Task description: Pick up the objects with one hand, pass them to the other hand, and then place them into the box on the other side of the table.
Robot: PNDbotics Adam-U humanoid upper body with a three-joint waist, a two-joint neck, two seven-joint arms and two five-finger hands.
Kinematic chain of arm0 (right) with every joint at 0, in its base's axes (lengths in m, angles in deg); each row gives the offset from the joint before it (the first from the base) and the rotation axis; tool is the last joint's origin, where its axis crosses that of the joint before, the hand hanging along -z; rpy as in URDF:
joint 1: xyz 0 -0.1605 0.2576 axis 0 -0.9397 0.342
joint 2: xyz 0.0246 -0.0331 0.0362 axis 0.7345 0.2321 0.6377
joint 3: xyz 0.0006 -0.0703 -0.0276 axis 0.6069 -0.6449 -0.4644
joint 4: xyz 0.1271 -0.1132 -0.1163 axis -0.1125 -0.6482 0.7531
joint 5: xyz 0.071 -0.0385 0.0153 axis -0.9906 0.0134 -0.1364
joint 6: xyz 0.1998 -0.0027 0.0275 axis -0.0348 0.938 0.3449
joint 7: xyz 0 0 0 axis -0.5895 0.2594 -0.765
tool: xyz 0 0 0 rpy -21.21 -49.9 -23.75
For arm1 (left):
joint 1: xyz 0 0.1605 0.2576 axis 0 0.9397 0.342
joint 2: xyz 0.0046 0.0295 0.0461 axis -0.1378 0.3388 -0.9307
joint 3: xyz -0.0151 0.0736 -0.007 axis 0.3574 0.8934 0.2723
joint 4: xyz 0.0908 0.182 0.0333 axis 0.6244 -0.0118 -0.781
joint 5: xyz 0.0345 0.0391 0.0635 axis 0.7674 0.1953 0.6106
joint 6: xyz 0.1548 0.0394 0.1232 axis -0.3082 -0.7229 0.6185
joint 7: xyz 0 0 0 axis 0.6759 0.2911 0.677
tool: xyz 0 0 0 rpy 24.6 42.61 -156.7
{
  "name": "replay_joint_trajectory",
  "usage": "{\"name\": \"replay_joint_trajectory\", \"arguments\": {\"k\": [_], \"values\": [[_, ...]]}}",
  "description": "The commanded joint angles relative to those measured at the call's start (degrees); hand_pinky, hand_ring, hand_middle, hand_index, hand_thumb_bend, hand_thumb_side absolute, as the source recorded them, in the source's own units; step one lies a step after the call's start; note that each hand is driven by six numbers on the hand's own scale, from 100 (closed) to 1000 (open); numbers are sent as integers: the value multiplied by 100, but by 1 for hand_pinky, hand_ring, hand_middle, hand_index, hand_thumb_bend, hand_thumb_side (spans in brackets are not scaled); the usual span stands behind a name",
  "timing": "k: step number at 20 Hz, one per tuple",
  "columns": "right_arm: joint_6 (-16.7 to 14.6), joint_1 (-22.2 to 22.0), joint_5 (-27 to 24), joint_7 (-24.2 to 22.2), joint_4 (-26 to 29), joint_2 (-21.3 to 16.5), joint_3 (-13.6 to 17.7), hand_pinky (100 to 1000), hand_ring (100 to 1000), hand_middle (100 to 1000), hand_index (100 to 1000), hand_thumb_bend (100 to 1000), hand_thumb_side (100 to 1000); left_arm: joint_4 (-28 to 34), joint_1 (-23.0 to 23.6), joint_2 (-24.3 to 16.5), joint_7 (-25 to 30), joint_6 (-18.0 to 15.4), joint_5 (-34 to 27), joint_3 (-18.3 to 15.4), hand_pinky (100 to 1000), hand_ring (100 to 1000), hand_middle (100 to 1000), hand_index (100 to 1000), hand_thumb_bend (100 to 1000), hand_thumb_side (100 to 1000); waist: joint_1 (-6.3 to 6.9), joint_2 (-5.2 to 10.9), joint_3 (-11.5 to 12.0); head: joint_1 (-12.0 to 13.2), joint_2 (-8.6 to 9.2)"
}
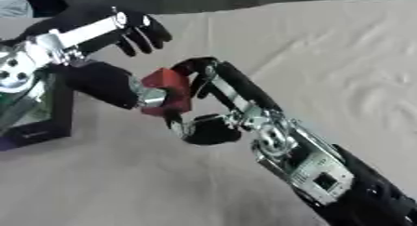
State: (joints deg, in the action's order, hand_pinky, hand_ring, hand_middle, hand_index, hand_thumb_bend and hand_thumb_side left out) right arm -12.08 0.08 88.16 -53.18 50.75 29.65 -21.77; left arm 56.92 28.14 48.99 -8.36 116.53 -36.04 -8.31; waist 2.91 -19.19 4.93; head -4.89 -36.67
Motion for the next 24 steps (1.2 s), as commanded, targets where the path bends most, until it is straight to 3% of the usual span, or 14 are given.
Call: {"name": "replay_joint_trajectory", "arguments": {"k": [1, 6, 15, 19, 24], "values": [[44, 77, 108, 36, 7, 16, 24, 635, 623, 450, 577, 100, 100, 111, -88, -66, 244, 75, 261, -43, 814, 787, 709, 823, 685, 364, 3, 145, 12, -32, -29], [155, 65, 148, 82, -26, 33, 9, 633, 625, 455, 584, 100, 100, 305, -78, -104, 816, 142, 911, -19, 850, 806, 718, 838, 768, 312, 8, 141, 8, -55, -43], [245, 47, -152, 415, 8, 49, -38, 623, 623, 458, 593, 100, 124, 241, -148, -21, 1792, 70, 1828, 68, 873, 832, 749, 865, 728, 163, 15, 145, 12, -30, -39], [184, 38, -316, 522, -2, 33, -79, 621, 623, 457, 592, 100, 119, 226, -146, 12, 1843, 219, 1957, 37, 860, 823, 740, 857, 646, 173, 11, 142, 11, -12, -32], [83, 65, -261, 602, -9, 42, -140, 620, 625, 457, 591, 100, 100, 236, -231, 43, 1814, 283, 1826, 116, 863, 828, 746, 859, 694, 172, 17, 143, 24, -20, -64]]}}
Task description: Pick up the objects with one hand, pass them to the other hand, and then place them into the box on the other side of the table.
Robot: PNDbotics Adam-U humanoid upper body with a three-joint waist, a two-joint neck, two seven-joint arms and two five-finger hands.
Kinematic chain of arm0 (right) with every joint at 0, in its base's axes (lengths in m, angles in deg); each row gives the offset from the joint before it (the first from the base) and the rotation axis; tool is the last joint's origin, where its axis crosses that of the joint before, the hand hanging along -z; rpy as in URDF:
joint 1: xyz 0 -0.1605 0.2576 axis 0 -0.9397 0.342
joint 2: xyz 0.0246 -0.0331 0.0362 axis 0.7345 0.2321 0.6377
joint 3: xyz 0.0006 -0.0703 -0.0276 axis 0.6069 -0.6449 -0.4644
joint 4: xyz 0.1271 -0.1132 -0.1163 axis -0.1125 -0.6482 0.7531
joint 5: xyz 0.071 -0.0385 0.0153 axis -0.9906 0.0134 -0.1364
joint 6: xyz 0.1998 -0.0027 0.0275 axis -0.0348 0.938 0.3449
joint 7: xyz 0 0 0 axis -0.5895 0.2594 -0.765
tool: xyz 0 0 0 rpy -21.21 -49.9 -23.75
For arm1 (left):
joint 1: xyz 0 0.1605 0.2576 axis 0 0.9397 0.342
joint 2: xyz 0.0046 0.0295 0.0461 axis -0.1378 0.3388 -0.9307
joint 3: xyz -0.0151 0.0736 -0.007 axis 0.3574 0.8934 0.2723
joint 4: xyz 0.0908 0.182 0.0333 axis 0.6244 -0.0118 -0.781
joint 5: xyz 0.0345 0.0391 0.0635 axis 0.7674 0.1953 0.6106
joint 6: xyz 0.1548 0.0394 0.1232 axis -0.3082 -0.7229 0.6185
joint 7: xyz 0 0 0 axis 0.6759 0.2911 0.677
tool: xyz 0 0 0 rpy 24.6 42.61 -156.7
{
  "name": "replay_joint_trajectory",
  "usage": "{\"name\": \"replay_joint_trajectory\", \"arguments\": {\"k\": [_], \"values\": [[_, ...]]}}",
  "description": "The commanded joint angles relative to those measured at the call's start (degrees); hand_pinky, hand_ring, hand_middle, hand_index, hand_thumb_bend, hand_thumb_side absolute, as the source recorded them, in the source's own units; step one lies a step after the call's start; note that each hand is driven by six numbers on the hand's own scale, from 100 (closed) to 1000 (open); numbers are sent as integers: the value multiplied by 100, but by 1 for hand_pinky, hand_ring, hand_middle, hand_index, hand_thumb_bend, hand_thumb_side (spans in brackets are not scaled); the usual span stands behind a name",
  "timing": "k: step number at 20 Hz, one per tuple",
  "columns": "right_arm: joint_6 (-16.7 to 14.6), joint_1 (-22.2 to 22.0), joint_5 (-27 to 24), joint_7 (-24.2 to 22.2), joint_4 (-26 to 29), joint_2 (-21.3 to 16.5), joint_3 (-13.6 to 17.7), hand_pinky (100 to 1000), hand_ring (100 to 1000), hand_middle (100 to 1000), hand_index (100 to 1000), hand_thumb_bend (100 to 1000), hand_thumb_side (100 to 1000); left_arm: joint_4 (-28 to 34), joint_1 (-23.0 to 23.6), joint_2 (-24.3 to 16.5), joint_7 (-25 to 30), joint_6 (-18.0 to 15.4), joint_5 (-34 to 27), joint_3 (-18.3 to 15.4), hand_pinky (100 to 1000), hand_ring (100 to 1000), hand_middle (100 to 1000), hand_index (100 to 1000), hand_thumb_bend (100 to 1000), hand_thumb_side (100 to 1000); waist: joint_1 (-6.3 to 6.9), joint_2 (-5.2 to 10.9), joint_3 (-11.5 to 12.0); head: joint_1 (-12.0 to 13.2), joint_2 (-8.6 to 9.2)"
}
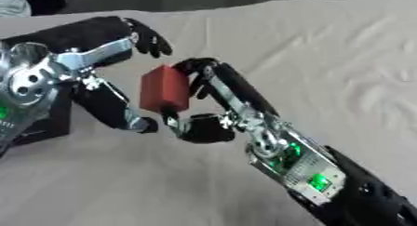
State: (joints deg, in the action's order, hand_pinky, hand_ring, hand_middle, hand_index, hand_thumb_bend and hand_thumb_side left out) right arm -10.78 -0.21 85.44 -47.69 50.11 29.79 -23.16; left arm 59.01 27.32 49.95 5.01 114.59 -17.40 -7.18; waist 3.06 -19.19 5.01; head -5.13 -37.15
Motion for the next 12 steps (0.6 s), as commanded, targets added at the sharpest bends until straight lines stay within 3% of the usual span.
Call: {"name": "replay_joint_trajectory", "arguments": {"k": [1, 12], "values": [[-84, 103, 47, 67, 61, 28, -14, 620, 625, 457, 592, 100, 100, -14, -184, -42, 530, 457, -7, 53, 864, 830, 748, 861, 701, 175, 2, 145, 16, 7, -21], [-457, 4, 326, 420, 301, -206, -79, 617, 626, 459, 593, 100, 100, -427, -300, 71, 791, 290, 540, 300, 871, 841, 757, 867, 725, 118, 6, 138, 27, 56, 16]]}}
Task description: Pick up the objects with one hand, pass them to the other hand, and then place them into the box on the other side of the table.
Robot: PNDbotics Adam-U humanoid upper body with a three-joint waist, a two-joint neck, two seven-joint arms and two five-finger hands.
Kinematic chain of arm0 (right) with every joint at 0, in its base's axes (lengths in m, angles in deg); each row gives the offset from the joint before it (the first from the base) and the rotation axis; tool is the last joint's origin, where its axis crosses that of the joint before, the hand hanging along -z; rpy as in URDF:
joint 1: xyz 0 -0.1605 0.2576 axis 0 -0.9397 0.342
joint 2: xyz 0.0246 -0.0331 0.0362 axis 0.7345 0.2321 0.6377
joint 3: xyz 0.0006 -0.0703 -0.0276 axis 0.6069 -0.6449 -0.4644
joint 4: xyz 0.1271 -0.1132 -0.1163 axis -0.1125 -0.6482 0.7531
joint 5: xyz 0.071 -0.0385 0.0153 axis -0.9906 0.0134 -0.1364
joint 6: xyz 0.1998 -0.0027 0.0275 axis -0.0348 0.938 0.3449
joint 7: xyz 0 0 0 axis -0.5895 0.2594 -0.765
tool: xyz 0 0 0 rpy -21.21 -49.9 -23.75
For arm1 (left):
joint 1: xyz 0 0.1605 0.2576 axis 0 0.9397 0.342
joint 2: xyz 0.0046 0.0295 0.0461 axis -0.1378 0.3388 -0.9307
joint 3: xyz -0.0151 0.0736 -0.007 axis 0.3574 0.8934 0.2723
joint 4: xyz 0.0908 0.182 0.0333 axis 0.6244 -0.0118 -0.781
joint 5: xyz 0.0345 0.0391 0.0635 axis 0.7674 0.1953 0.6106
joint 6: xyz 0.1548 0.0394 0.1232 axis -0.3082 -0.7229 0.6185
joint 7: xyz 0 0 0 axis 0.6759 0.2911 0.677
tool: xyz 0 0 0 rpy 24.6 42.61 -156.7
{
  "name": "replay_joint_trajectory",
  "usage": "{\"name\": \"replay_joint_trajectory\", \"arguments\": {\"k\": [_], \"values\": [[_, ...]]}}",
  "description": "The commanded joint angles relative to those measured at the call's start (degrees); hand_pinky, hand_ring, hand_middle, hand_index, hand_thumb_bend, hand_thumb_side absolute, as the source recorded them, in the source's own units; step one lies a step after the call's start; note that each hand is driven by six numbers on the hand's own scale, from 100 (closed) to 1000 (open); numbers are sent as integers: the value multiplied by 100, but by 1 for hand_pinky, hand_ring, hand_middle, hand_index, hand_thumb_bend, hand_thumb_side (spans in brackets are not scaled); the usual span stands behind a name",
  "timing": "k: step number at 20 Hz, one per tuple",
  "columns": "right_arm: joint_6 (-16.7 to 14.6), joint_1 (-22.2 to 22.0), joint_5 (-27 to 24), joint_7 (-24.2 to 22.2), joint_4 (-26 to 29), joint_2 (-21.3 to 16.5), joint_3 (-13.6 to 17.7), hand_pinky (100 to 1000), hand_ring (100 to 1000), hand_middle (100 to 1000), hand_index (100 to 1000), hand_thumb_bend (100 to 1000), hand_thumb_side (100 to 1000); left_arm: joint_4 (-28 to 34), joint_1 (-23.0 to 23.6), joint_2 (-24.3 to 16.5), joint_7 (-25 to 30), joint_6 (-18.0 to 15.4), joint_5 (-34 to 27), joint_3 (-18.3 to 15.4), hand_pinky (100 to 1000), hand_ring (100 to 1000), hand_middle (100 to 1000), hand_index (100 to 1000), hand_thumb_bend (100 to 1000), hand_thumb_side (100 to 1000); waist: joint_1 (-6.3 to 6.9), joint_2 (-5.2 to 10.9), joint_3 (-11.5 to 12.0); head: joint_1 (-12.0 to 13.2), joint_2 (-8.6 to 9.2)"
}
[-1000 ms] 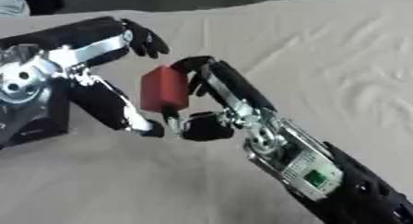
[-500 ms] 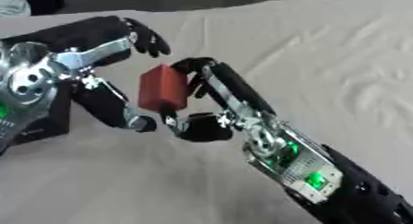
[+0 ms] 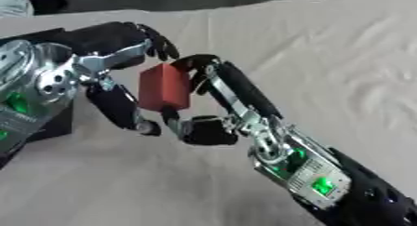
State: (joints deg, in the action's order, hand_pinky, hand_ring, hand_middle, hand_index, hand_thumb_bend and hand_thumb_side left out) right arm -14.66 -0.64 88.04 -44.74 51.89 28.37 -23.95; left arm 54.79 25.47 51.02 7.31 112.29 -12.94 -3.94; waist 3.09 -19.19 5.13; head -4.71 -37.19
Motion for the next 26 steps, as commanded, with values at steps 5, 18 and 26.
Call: {"name": "replay_joint_trajectory", "arguments": {"k": [5, 18, 26], "values": [[-180, 32, 55, 334, 57, -64, -55, 614, 624, 457, 591, 100, 100, -31, -101, -23, 494, 538, 229, -11, 872, 841, 758, 869, 686, 100, 3, 129, 20, 39, 56], [-376, 10, 243, 318, -88, -50, -159, 617, 625, 457, 590, 100, 100, 181, -9, -61, -194, 666, 387, -28, 837, 808, 723, 831, 395, 100, 0, 83, 29, 63, 125], [-345, 8, 219, 312, -60, -52, -165, 618, 625, 457, 590, 100, 100, 209, 31, -65, -171, 718, 376, -58, 818, 763, 653, 777, 412, 100, -7, 64, 26, 62, 114]]}}
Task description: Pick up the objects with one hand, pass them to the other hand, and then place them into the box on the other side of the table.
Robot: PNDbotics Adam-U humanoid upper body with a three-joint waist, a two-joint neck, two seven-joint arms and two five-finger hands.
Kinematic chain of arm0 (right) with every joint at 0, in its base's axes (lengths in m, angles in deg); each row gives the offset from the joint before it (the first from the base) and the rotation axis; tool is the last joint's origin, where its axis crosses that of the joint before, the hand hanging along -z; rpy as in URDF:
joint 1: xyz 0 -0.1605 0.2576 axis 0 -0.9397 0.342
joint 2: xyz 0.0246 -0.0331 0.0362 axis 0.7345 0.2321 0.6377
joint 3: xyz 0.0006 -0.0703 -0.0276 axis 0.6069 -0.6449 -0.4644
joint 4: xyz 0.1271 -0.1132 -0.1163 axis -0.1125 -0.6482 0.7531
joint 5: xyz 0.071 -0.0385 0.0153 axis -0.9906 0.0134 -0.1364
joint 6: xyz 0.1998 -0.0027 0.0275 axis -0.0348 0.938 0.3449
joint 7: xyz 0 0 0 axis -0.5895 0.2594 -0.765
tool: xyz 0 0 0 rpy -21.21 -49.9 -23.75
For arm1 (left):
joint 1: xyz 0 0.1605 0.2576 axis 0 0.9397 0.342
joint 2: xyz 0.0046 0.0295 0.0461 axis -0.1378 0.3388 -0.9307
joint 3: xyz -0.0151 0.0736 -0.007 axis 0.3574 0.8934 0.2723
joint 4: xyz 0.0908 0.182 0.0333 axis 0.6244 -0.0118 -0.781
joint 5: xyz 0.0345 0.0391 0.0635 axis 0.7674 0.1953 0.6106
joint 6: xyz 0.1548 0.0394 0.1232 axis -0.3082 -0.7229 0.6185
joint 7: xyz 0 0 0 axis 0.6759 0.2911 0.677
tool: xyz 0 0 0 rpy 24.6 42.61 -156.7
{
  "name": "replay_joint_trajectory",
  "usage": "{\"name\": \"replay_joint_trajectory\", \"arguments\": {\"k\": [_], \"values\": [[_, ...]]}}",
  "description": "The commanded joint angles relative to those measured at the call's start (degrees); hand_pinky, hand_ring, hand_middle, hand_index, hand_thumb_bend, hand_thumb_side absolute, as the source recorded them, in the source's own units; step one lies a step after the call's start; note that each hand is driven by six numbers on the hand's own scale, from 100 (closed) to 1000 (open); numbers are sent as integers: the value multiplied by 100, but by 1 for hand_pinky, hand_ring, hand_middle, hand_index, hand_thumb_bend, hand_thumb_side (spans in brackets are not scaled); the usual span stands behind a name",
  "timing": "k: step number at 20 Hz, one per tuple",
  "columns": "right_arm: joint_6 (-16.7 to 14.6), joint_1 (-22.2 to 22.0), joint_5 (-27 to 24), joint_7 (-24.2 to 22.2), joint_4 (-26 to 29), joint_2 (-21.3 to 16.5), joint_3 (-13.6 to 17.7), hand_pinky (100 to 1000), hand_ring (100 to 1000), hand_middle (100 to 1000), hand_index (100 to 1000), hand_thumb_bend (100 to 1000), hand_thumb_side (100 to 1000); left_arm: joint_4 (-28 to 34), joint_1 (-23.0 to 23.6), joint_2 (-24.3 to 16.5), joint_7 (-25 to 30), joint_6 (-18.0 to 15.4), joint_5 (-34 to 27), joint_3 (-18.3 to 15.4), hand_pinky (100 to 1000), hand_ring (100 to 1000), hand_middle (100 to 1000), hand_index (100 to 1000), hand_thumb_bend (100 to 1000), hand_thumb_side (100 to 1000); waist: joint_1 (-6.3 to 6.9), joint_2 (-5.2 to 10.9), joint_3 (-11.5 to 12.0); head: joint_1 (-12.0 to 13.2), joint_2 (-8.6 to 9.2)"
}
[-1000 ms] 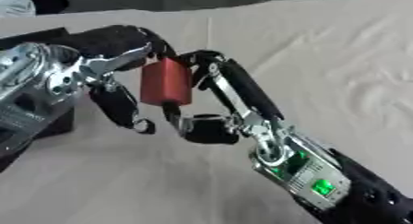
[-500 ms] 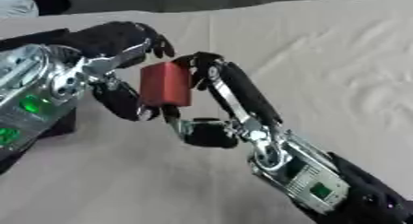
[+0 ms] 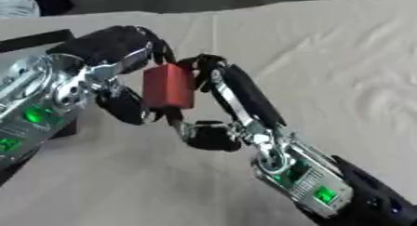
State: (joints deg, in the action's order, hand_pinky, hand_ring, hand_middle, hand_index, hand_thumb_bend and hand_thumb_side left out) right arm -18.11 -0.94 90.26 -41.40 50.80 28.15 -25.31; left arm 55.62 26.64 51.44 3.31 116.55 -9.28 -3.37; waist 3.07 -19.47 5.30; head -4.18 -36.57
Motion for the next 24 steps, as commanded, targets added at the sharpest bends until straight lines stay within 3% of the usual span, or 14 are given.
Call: {"name": "replay_joint_trajectory", "arguments": {"k": [1, 12, 24], "values": [[4, 36, -4, -22, 47, -30, -29, 617, 625, 457, 590, 100, 100, 141, -81, -111, 218, 301, 7, -119, 817, 760, 650, 775, 415, 100, -6, 90, 9, 9, 55], [96, 16, -2, 108, 54, -45, -34, 611, 624, 458, 590, 100, 100, 343, 8, -188, -34, 465, -55, -208, 805, 726, 598, 736, 455, 150, -20, 84, 20, 2, 68], [142, -1, -5, 145, 79, -57, -65, 607, 615, 458, 589, 100, 100, 465, 52, -214, -224, 507, -101, -229, 802, 713, 568, 711, 455, 140, -30, 78, 28, 7, 82]]}}
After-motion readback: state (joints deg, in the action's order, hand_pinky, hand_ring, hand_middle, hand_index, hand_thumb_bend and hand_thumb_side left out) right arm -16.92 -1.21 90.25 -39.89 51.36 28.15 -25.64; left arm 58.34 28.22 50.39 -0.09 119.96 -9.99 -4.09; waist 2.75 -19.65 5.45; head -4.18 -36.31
